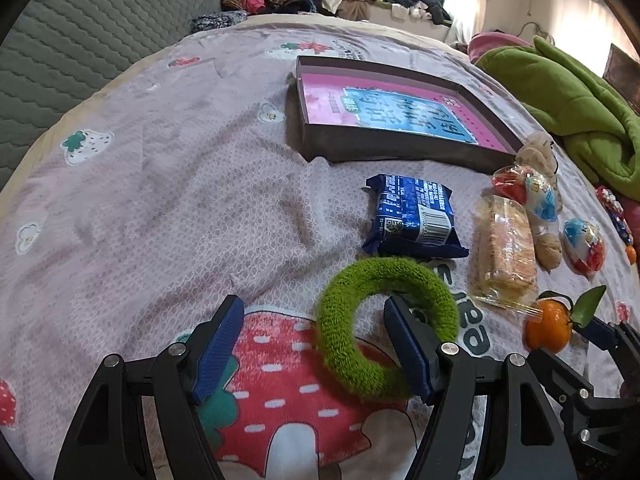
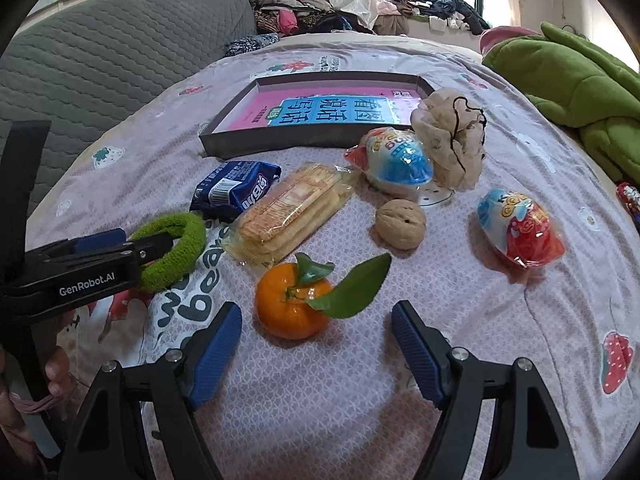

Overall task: Organize objects
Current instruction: 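Close the left gripper on the green ring while the right gripper grasps the mandarin, then carry the green ring and mandarin with both grippers over the tray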

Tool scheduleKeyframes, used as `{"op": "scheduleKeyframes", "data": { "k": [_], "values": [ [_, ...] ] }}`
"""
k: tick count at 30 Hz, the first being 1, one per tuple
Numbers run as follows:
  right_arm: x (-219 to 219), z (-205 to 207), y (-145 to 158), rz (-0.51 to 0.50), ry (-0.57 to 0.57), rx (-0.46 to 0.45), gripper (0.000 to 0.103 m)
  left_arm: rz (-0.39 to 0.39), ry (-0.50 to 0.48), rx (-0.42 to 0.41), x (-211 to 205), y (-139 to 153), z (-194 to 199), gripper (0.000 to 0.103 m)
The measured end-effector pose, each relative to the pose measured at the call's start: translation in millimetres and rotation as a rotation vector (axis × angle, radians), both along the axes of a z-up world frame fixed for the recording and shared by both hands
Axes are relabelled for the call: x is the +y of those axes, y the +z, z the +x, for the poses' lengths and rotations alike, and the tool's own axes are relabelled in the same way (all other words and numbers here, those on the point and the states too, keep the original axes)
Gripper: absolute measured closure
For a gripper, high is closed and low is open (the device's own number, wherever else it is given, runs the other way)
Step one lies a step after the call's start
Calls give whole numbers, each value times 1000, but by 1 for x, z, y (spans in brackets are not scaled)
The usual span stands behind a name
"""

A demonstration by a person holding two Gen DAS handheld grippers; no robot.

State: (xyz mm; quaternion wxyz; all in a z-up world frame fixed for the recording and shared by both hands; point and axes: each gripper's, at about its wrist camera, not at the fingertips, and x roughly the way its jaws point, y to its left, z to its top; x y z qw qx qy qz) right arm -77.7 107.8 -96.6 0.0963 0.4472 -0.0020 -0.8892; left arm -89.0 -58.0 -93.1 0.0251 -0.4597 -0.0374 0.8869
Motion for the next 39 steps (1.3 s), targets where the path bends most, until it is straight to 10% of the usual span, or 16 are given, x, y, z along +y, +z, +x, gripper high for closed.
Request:
{"op": "scheduleKeyframes", "data": {
  "k": [8, 24, 39],
  "values": [
    [-3, -5, -3, 14, -1, 4, 37, -29, -18, 3, 4, -2, -2, 34],
    [-12, -1, 1, 16, 53, 22, 62, 18, -74, -17, 12, -3, -2, 85],
    [-5, 4, 16, -35, 58, 55, 62, 48, -94, 22, 11, 12, 11, 88]
  ]
}}
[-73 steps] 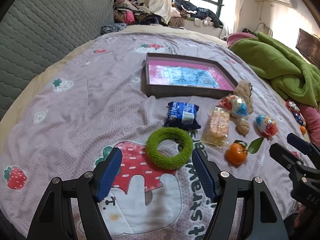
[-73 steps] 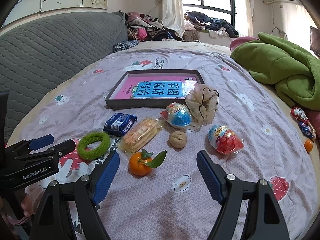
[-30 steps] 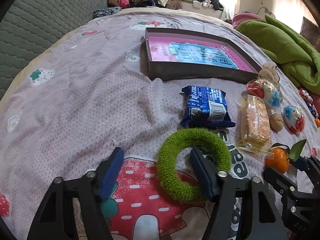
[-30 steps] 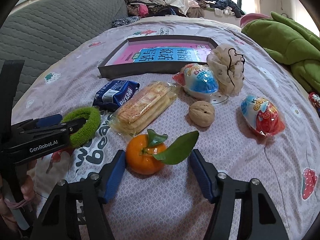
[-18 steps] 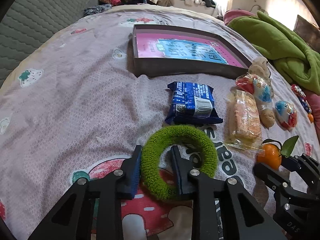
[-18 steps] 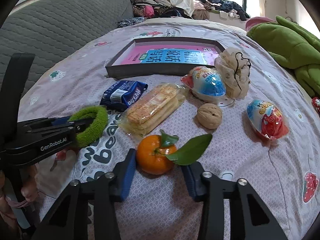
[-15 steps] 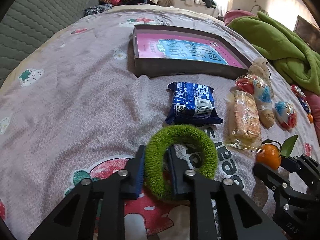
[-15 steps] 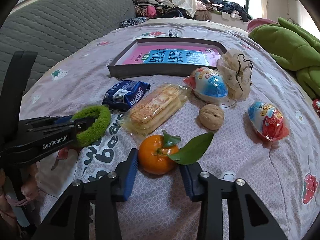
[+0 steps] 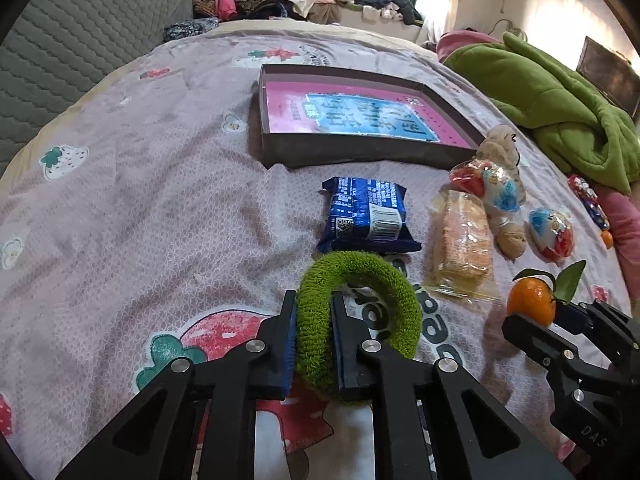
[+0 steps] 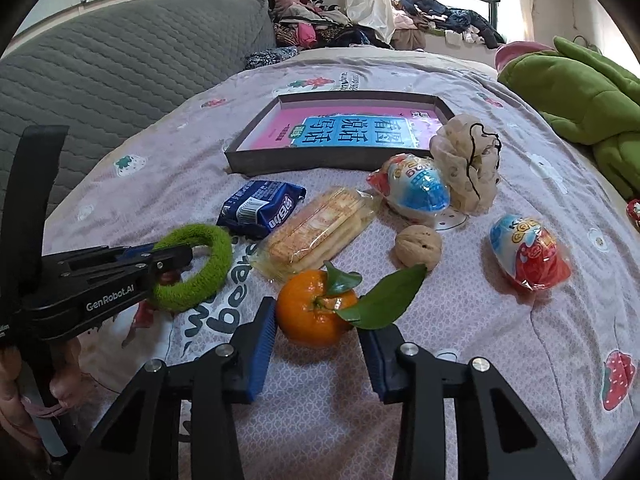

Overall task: Organize objects
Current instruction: 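Carry the green ring and mandarin with both grippers over the tray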

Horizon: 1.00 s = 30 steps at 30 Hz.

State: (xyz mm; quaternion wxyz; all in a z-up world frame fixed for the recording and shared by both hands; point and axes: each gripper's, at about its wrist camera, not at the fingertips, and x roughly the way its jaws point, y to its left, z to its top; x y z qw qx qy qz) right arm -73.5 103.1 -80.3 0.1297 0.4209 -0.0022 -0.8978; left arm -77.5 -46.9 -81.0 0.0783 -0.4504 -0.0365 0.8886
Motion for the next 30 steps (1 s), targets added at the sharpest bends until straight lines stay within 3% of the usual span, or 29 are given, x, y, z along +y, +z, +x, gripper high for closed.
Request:
{"op": "scheduleKeyframes", "data": {
  "k": [30],
  "values": [
    [23, -5, 42, -23, -27, 81, 62, -30, -19, 91, 25, 55, 3, 88]
  ]
}}
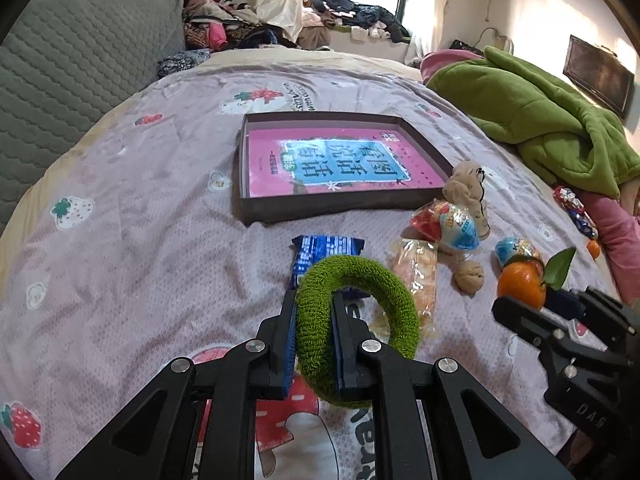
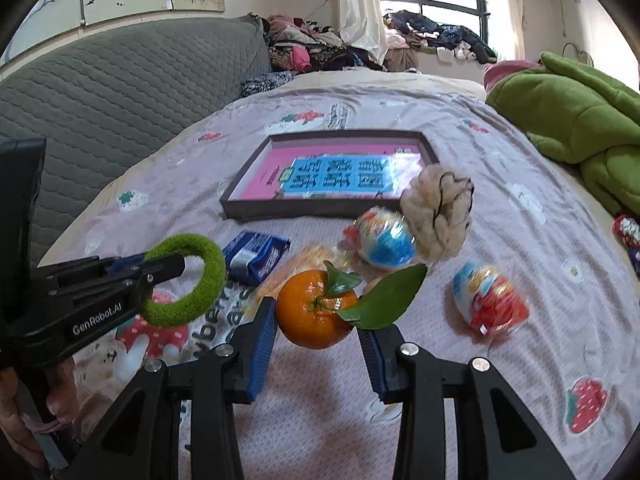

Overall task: Organize objects
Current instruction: 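Carry the green ring and mandarin with both grippers over the tray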

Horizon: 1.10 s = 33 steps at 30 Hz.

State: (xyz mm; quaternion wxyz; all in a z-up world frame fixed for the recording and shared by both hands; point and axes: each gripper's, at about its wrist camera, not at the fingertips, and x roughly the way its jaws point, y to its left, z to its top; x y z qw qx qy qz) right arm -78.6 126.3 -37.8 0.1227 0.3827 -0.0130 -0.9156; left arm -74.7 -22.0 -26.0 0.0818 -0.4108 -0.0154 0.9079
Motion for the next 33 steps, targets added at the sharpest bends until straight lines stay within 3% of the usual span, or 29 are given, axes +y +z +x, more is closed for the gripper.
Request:
{"op": "scheduleKeyframes", "data": {
  "k": [14, 33],
  "values": [
    [4, -47, 40, 32, 1, 72, 62, -15, 7, 66, 5, 35, -39, 88],
    [1, -147, 55, 55, -2, 101, 62, -34, 69, 81, 16, 51, -132, 88]
  ]
}}
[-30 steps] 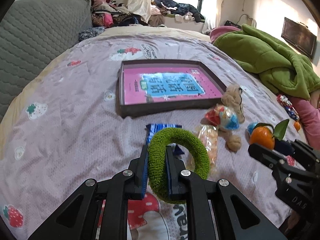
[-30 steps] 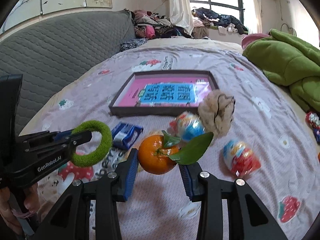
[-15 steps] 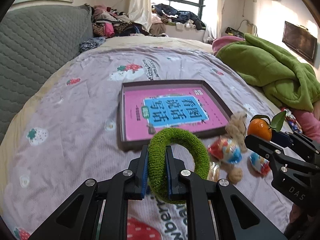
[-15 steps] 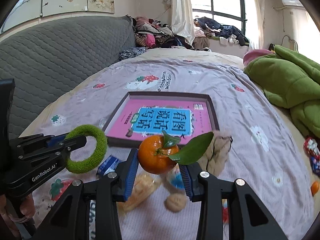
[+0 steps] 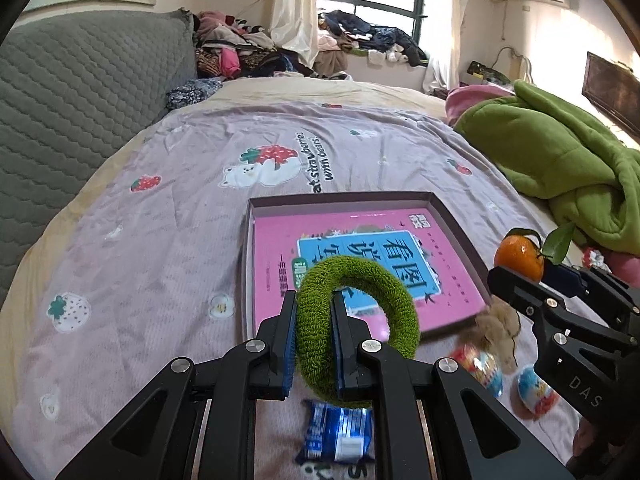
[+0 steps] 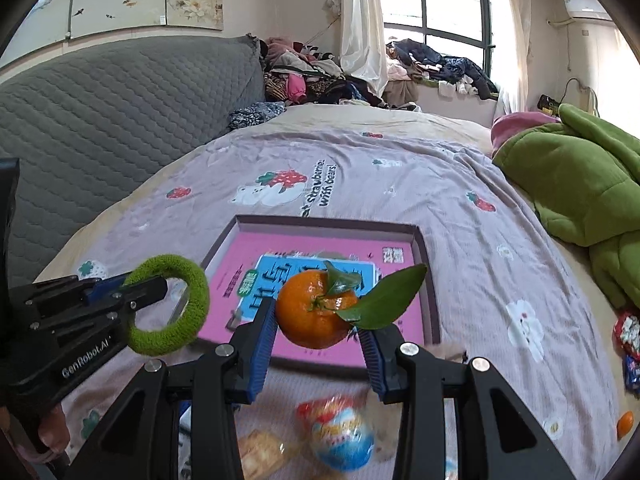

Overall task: Organize objects
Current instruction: 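Carry the green ring and mandarin with both grippers over the tray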

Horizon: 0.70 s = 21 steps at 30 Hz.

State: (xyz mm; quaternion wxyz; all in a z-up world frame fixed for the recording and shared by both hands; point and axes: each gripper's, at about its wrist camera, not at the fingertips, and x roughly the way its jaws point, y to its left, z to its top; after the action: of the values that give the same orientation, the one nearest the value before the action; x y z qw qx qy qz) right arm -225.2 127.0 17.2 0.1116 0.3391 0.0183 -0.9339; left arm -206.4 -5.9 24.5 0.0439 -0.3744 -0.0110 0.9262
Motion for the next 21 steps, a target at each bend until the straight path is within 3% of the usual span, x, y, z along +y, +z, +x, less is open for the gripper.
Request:
{"op": "scheduleKeyframes", "data": {
  "k": [10, 21],
  "values": [
    [-1, -51, -11, 7, -14, -27, 62, -25, 29, -27, 3, -13, -46, 88],
    [9, -104, -50, 35, -56, -131, 62, -67, 48, -97, 0, -50, -94, 87]
  ]
}}
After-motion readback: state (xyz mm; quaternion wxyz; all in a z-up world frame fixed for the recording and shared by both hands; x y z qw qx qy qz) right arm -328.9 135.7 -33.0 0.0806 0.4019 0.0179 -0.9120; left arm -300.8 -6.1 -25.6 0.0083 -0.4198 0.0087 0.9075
